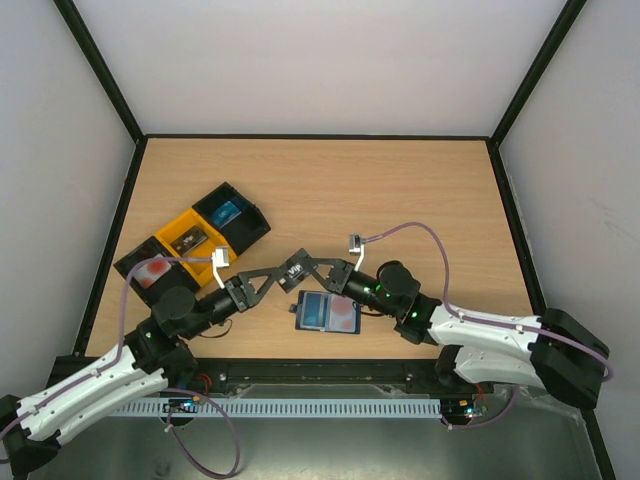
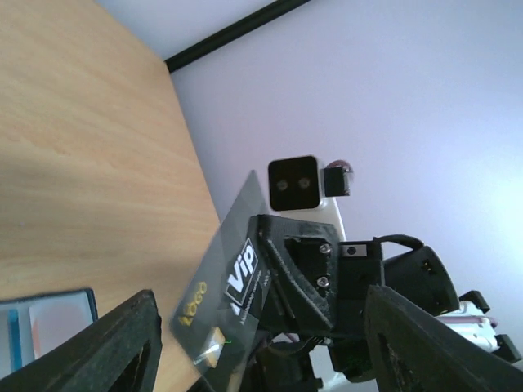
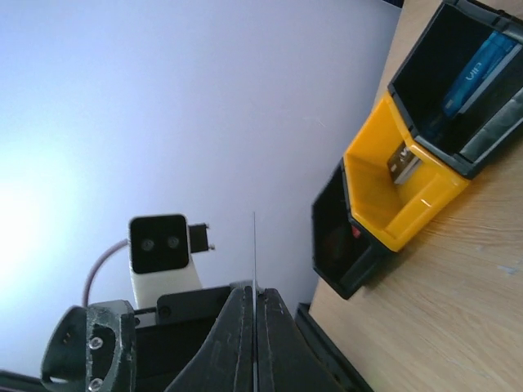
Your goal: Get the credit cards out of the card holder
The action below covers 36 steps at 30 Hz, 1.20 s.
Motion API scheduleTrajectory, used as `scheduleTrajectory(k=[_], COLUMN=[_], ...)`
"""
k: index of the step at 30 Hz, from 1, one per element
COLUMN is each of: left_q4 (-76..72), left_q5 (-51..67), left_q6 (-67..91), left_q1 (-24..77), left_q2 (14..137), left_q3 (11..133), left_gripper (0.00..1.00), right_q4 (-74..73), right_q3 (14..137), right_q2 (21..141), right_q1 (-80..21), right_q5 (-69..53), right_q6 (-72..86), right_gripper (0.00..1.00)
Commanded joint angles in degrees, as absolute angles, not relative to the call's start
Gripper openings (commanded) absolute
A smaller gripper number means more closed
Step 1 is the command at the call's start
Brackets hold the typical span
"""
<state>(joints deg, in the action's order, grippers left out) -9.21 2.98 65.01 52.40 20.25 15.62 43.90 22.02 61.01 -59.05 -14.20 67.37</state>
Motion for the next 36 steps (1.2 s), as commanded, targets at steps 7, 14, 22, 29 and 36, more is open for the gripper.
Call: scheduleTrajectory(k=[7, 14, 22, 29, 36], left_q4=[-15.37, -17.91, -16.81, -10.85, -1.42], left_q5=[-2.40, -2.48, -2.91, -1.08, 9.10], left_q6=[68.27, 68.77, 67.37, 62.29, 55.83], left_q1=[51.93, 51.77, 50.74, 47.27, 36.98], left_q2=[23.29, 25.27, 25.66, 25.61, 30.78], left_q3=[14.23, 14.00, 13.93, 16.67, 22.42], left_gripper=[0.74, 0.40, 0.03, 0.03, 0.03], right_q4=[62.41, 63.61, 62.64, 59.38, 49.39], right_q3=[21.98, 21.49, 20.69, 18.84, 18.81], right_q2=[67.99, 69.71, 71.69, 69.92, 64.57], right_q1=[-58.95, -58.90, -58.90, -58.89, -58.90], right_q5=[-9.32, -7.31, -7.76, -8.26, -7.20], right_q6=[76.06, 77.07, 77.64, 75.86, 71.39], right_gripper=[0.02, 0.02, 0.05, 0.39, 0.87])
